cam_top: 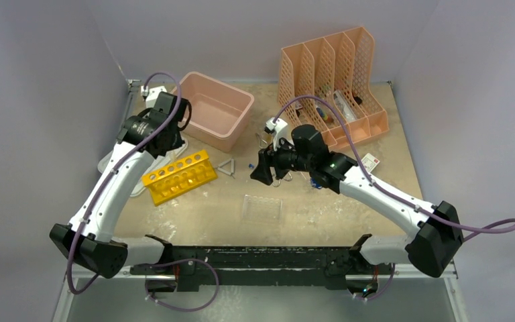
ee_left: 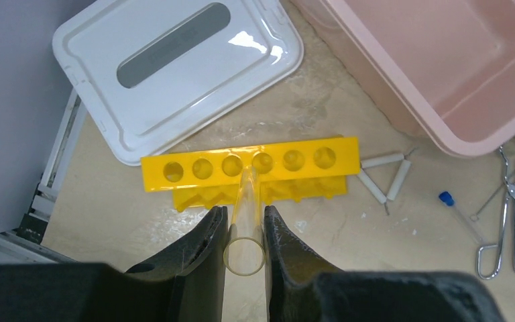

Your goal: Organize the chemistry lab equipment

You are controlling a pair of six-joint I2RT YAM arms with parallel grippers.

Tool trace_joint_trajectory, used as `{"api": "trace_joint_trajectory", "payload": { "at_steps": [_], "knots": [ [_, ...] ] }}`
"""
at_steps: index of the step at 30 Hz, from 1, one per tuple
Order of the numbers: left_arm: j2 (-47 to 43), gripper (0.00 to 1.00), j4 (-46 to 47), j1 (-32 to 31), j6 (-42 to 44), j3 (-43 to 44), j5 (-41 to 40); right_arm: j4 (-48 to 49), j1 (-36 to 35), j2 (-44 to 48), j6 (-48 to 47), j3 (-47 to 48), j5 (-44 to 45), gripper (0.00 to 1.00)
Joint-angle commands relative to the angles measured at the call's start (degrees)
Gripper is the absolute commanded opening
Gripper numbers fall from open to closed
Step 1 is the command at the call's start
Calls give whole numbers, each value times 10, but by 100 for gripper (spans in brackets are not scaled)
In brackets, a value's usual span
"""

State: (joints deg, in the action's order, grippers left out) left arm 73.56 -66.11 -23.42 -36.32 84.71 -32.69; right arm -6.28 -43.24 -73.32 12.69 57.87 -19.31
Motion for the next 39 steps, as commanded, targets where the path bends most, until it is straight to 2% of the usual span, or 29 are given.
{"api": "trace_joint_trajectory", "payload": {
  "at_steps": [1, 9, 22, 25, 32, 39],
  "knots": [
    [-13, 0, 6, 36, 30, 8, -8, 14, -2, 20, 24, 1, 32, 69],
    [-74, 0, -32, 94, 1, -35, -101, 20, -2, 21, 22, -13, 44, 69],
    [-101, 0, -5, 117, -13, -84, -34, 0, -2, 14, 19, -19, 48, 69],
    [-106, 0, 10, 135, -2, -100, -26, -4, -2, 15, 16, -21, 50, 69],
    [-113, 0, 51, 211, 26, -124, 47, -17, -2, 22, 13, -29, 54, 69],
    [-125, 0, 62, 234, 27, -157, 77, -10, -2, 26, 15, -34, 55, 69]
  ]
}}
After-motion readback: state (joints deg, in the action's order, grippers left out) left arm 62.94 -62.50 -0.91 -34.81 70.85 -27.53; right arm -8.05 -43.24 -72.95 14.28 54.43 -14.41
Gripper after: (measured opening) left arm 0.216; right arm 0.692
